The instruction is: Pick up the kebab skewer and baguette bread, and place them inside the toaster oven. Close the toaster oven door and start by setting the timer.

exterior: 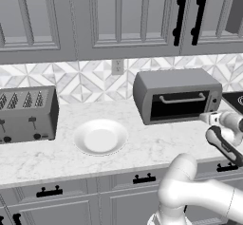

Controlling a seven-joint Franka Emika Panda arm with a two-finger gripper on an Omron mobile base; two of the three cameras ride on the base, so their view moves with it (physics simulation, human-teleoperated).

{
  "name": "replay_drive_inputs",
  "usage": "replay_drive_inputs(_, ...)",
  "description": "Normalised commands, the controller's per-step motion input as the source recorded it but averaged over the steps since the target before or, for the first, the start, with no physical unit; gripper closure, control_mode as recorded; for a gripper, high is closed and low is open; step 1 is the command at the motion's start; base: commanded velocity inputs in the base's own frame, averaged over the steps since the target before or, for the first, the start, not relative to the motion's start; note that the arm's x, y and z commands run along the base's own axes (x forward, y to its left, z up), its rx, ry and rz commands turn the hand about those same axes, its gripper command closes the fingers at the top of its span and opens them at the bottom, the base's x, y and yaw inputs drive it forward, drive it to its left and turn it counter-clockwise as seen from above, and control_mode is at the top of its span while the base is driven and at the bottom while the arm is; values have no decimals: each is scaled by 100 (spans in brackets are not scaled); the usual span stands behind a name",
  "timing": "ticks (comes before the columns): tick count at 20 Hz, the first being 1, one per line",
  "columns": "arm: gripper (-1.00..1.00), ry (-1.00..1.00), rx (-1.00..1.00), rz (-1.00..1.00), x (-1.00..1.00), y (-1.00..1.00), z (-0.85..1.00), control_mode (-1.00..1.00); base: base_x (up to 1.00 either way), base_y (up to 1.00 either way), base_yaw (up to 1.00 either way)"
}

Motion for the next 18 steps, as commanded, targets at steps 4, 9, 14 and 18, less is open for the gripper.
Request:
replay_drive_inputs(4,100,0,31,0,13,12,20,-100,0,0,0)
replay_drive_inputs(9,100,0,31,0,23,17,3,-100,0,0,0)
replay_drive_inputs(14,100,0,27,0,33,33,0,-100,0,0,0)
replay_drive_inputs(18,100,0,27,-3,27,36,1,-100,0,0,0)
